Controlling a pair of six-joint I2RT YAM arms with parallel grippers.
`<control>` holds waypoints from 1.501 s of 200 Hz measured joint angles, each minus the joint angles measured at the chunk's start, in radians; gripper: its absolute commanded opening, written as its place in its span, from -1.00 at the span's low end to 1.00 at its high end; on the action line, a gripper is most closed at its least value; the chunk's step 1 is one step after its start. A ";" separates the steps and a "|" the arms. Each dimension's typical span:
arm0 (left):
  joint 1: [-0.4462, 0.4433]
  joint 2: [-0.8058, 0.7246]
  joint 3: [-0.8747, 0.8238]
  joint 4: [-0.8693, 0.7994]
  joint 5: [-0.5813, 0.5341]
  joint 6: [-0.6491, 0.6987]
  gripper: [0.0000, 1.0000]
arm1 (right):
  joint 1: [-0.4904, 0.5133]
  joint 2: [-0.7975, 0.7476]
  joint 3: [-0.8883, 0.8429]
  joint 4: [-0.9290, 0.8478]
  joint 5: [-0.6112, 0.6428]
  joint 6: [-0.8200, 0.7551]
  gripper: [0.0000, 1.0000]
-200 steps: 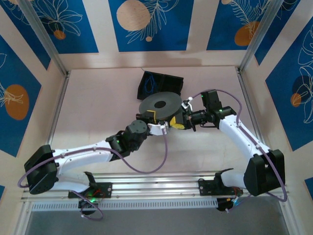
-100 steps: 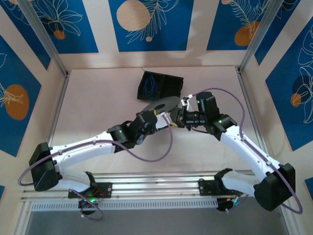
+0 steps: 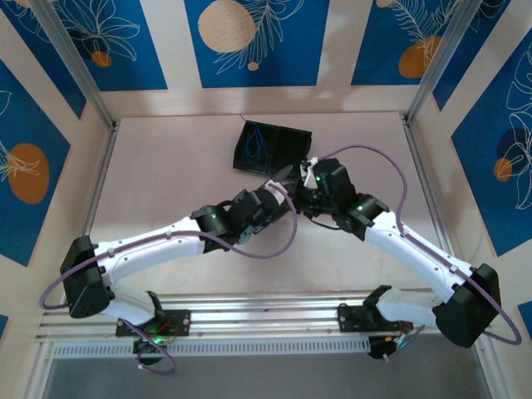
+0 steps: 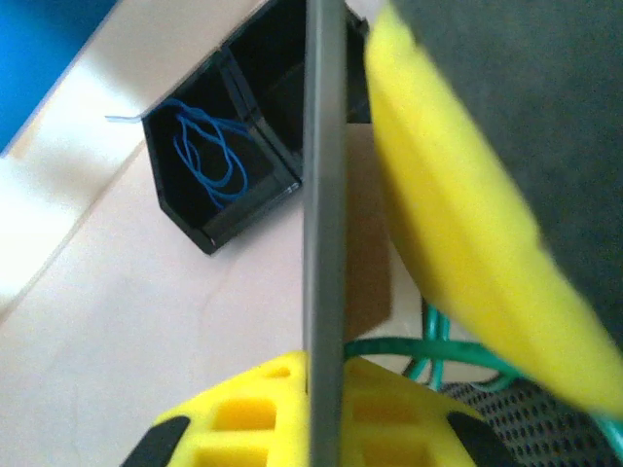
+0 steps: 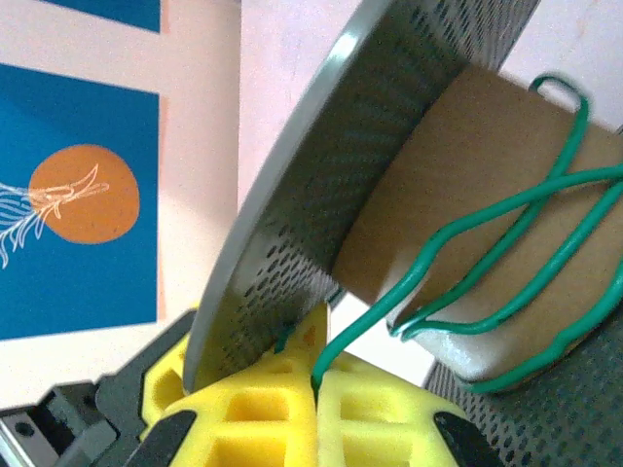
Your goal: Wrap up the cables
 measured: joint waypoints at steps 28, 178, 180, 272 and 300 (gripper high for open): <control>0.007 0.000 0.006 -0.059 0.020 -0.131 -1.00 | 0.047 0.025 0.000 0.019 0.065 -0.008 -1.00; 0.099 -0.108 0.005 0.003 0.183 -0.222 -1.00 | 0.085 0.062 0.232 -0.157 0.116 -0.187 -0.39; 0.100 -0.110 0.005 0.004 0.184 -0.222 -1.00 | 0.085 0.062 0.235 -0.158 0.116 -0.186 -0.38; 0.193 -0.185 -0.054 0.060 0.285 -0.238 -1.00 | 0.143 0.047 0.304 -0.165 0.081 -0.223 0.00; 0.272 -0.189 -0.056 0.069 0.251 -0.269 -1.00 | 0.211 0.049 0.301 -0.215 -0.018 -0.241 0.06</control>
